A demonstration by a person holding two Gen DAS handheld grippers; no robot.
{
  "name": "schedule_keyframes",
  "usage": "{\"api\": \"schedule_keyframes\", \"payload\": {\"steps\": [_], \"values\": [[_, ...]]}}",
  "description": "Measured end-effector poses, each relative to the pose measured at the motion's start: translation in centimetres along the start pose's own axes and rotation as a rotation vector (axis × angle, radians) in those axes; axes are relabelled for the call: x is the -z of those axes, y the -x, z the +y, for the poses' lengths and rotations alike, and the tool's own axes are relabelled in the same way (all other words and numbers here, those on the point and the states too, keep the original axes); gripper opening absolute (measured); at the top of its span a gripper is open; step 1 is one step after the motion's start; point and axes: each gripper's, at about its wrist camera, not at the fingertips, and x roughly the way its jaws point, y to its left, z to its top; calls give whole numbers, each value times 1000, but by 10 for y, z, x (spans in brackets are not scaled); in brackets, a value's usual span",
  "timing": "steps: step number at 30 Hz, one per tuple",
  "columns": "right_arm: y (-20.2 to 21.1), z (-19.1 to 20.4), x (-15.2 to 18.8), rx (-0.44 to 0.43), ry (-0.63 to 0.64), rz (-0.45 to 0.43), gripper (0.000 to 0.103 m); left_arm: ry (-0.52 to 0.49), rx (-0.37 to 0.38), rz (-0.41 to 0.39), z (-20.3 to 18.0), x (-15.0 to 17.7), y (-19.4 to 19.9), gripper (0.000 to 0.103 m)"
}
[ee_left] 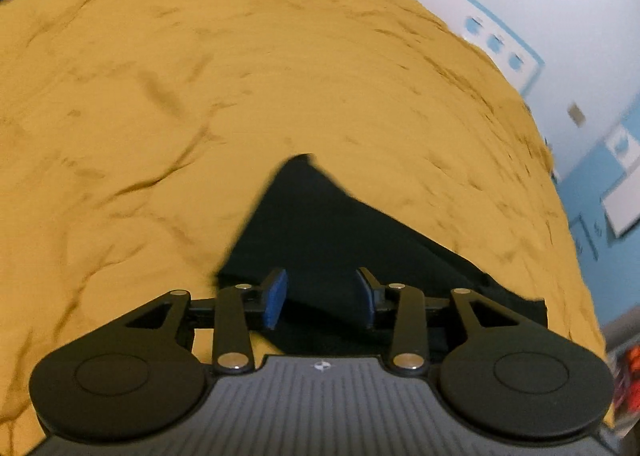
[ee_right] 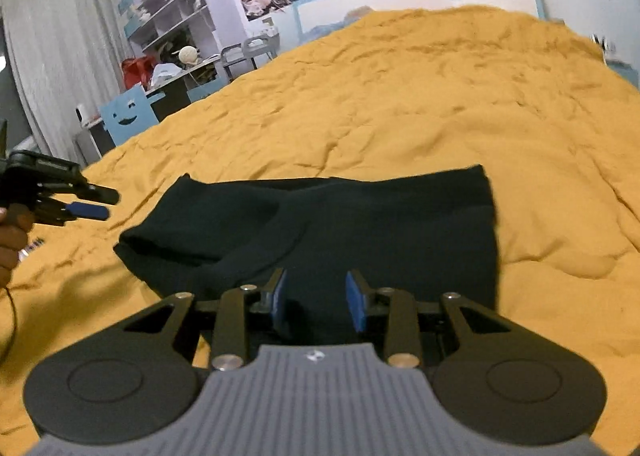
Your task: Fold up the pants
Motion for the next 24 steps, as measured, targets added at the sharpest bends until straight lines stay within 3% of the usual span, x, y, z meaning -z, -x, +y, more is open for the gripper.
{"api": "schedule_keyframes", "payload": {"steps": [2, 4, 6, 9, 16, 24], "values": [[-9, 13, 5, 31, 47, 20, 36, 44, 8, 10, 20, 0, -2, 45], [-26, 14, 10, 53, 64, 82, 38, 77, 20, 13, 36, 1, -7, 45], [-35, 10, 16, 52, 43, 86, 38, 118, 35, 12, 52, 4, -9, 45], [-37, 3, 16, 30, -4, 82, 38, 200, 78, 12, 71, 10, -17, 58], [-36, 8, 22, 48, 23, 71, 38, 216, 140, -5, 75, 18, -37, 73], [-34, 15, 26, 81, 63, 67, 38, 281, 192, -32, 81, 19, -53, 73]]}}
